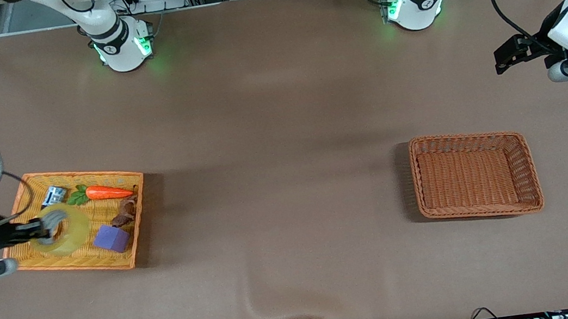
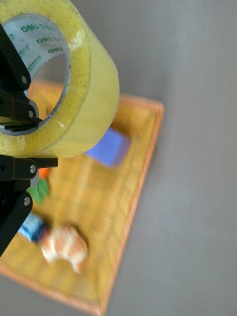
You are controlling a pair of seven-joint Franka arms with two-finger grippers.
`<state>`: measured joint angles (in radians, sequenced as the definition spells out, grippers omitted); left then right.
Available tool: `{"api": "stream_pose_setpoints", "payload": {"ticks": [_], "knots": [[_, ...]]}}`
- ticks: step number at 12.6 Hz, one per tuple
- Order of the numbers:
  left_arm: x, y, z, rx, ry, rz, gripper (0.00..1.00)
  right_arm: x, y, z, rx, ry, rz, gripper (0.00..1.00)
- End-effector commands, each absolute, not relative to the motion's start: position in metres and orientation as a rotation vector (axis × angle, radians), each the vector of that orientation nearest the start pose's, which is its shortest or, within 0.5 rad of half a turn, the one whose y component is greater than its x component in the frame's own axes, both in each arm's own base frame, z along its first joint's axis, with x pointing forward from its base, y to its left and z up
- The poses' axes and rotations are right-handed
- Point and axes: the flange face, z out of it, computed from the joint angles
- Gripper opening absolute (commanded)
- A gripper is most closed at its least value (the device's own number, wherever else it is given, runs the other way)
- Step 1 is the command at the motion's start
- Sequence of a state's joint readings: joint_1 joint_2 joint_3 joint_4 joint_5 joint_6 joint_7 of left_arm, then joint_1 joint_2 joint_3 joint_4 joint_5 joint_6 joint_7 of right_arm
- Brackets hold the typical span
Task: Transfer tape with both arms
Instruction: 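Close the right gripper on the tape roll's rim and lift it, then carry the tape roll with the right gripper toward the table's middle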
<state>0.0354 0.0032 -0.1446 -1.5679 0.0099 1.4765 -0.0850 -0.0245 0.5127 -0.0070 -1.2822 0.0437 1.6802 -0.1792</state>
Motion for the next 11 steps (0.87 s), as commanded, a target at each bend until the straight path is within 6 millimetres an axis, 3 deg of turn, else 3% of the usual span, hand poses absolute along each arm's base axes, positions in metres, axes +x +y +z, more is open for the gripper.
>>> {"api": "stream_pose_setpoints", "payload": {"ticks": [1, 3, 5, 7, 9, 11], "knots": [[0.541, -0.059, 0.618, -3.142, 0.049, 0.136, 1.0, 0.679, 0.091, 0.449, -3.087, -0.042, 0.26, 0.0], [0.541, -0.057, 0.618, -3.142, 0.044, 0.136, 1.0, 0.662, 0.182, 0.448, -3.1, 0.084, 0.264, 0.0], [0.54, -0.057, 0.619, -3.142, 0.044, 0.134, 1.0, 0.642, 0.261, 0.441, -3.074, 0.167, 0.254, 0.0], [0.54, -0.057, 0.62, -3.143, 0.044, 0.131, 1.0, 0.624, 0.326, 0.428, -3.035, 0.217, 0.219, 0.0], [0.54, -0.057, 0.62, -3.143, 0.044, 0.131, 1.0, 0.606, 0.376, 0.402, -3.037, 0.259, 0.218, 0.0], [0.54, -0.057, 0.62, -3.143, 0.044, 0.131, 1.0, 0.594, 0.408, 0.375, -3.04, 0.253, 0.21, 0.0]]}}
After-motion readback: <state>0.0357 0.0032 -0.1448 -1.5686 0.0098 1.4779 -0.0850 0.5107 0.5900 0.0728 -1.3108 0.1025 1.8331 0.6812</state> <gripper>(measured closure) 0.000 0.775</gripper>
